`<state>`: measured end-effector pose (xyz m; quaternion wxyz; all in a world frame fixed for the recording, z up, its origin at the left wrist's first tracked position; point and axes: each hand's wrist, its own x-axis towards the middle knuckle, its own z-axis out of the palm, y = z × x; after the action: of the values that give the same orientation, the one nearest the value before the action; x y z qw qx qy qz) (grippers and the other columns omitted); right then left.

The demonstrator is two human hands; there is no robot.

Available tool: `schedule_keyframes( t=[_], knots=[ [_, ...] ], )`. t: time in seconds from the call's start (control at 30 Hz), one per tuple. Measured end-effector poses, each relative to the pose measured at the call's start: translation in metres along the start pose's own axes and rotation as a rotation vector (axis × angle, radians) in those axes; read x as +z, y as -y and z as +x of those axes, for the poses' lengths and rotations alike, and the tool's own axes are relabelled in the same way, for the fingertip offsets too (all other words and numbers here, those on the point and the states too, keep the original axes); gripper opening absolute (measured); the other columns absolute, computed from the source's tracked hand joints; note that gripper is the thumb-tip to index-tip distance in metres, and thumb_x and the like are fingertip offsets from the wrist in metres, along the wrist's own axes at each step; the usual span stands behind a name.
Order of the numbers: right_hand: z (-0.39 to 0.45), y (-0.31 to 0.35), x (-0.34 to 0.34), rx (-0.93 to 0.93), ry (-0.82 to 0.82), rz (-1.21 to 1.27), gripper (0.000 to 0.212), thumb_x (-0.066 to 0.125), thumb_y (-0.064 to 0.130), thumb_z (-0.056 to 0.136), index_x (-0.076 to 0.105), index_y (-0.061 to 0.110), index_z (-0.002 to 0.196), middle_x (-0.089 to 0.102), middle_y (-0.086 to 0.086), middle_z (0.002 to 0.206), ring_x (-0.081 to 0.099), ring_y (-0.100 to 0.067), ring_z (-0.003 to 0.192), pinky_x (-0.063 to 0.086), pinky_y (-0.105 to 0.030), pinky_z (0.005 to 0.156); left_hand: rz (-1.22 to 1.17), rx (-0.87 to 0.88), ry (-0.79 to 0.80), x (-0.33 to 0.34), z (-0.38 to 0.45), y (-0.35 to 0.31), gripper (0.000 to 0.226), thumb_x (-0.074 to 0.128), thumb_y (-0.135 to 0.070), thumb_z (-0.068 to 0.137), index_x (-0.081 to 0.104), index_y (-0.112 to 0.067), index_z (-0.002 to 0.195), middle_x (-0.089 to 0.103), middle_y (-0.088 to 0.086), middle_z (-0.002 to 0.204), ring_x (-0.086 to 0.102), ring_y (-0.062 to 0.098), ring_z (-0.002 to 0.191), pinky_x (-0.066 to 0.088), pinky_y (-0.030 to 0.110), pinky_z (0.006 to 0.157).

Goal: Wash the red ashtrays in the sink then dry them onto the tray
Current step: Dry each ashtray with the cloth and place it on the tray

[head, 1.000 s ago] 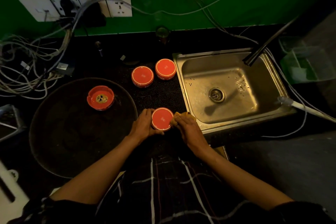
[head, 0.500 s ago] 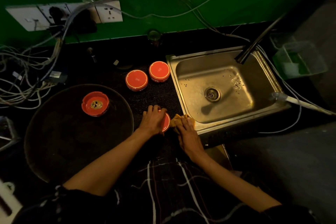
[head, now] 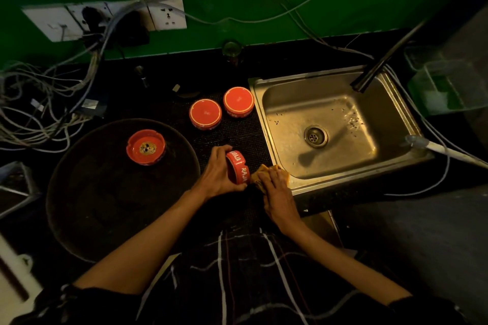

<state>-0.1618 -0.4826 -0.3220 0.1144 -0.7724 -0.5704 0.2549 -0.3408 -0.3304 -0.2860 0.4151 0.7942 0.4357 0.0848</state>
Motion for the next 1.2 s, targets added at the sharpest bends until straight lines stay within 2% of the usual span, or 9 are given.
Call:
schedule_keyframes(
  t=[0.13,0.23,0.37,0.5,0.73,0.9,0.97,1.07,1.2],
  knots=[
    [-0.002,0.001,0.0,0.009,0.026,0.034,0.078,0.055,0.019,0.096,0.01,0.036,0.157,-0.005,0.001,0.167,-0.012,-0.022,0.153,0.023,-0.058,0.118,0.057,-0.03,0.079,-0.01,-0.012,0.014,0.129,0.088,-0.056,0.054,0.017,-0.014,0.152,0.027,0.008,0.145,0.037,0.026,0.133,0.04,0.039,0.111],
    [0.0,-0.002,-0.001,0.018,0.042,0.023,0.09,0.062,0.016,0.091,0.005,0.036,0.158,-0.007,0.001,0.167,-0.012,-0.022,0.153,0.025,-0.058,0.117,0.158,-0.042,0.118,-0.018,-0.015,0.015,0.13,0.084,-0.066,0.051,0.021,-0.015,0.153,0.035,0.007,0.146,0.04,0.028,0.133,0.039,0.043,0.111],
    [0.002,0.0,-0.006,0.003,0.033,0.065,0.1,0.067,0.003,0.081,0.011,0.033,0.158,0.005,-0.002,0.166,-0.003,-0.025,0.153,0.027,-0.056,0.118,0.49,-0.057,0.178,-0.026,-0.001,0.0,0.132,0.08,-0.075,0.047,0.027,-0.012,0.15,0.044,0.01,0.143,0.043,0.031,0.13,0.032,0.046,0.111],
    [0.002,0.004,-0.013,-0.027,-0.008,0.096,0.094,0.064,-0.002,0.08,0.019,0.029,0.157,0.015,-0.006,0.164,0.007,-0.027,0.153,0.027,-0.05,0.118,0.593,-0.049,0.239,-0.027,0.011,-0.009,0.12,0.083,-0.072,0.046,0.038,-0.011,0.141,0.048,0.011,0.137,0.046,0.03,0.124,0.035,0.044,0.107],
    [0.01,0.006,-0.018,0.031,-0.07,0.257,0.08,0.061,-0.001,0.081,0.035,0.024,0.152,0.037,-0.007,0.153,0.03,-0.026,0.145,0.037,-0.049,0.115,0.206,-0.065,0.076,-0.002,0.013,-0.006,0.126,0.088,-0.065,0.046,0.035,-0.011,0.147,0.046,0.009,0.139,0.044,0.029,0.128,0.033,0.042,0.112],
    [0.021,0.018,-0.031,0.166,-0.207,0.389,0.062,0.063,0.009,0.092,0.039,0.016,0.149,0.05,-0.01,0.143,0.049,-0.023,0.128,0.046,-0.038,0.105,0.099,-0.117,0.076,0.011,-0.005,0.007,0.129,0.093,-0.054,0.048,0.027,-0.01,0.15,0.039,0.01,0.145,0.04,0.028,0.133,0.037,0.043,0.111],
    [0.025,0.026,-0.034,0.134,-0.237,0.388,0.062,0.06,0.01,0.094,0.036,0.017,0.151,0.048,-0.009,0.144,0.049,-0.021,0.128,0.044,-0.029,0.102,0.062,-0.106,0.105,0.011,-0.012,0.015,0.128,0.094,-0.051,0.051,0.025,-0.01,0.151,0.036,0.009,0.148,0.039,0.026,0.135,0.039,0.042,0.11],
    [0.031,0.044,-0.034,0.01,-0.246,0.367,0.066,0.058,0.012,0.093,0.031,0.021,0.153,0.045,-0.007,0.147,0.051,-0.02,0.128,0.046,-0.03,0.102,0.036,-0.03,0.164,0.005,-0.018,0.028,0.126,0.094,-0.045,0.055,0.023,-0.01,0.154,0.033,0.008,0.151,0.038,0.024,0.137,0.037,0.037,0.113],
    [0.027,0.058,-0.021,-0.223,-0.045,0.275,0.077,0.059,0.007,0.091,0.022,0.022,0.157,0.025,-0.004,0.163,0.032,-0.019,0.146,0.036,-0.03,0.114,0.011,0.062,0.159,-0.005,-0.021,0.048,0.113,0.091,-0.035,0.06,0.032,-0.004,0.151,0.041,0.013,0.147,0.04,0.019,0.135,0.032,0.022,0.112]
  ],
)
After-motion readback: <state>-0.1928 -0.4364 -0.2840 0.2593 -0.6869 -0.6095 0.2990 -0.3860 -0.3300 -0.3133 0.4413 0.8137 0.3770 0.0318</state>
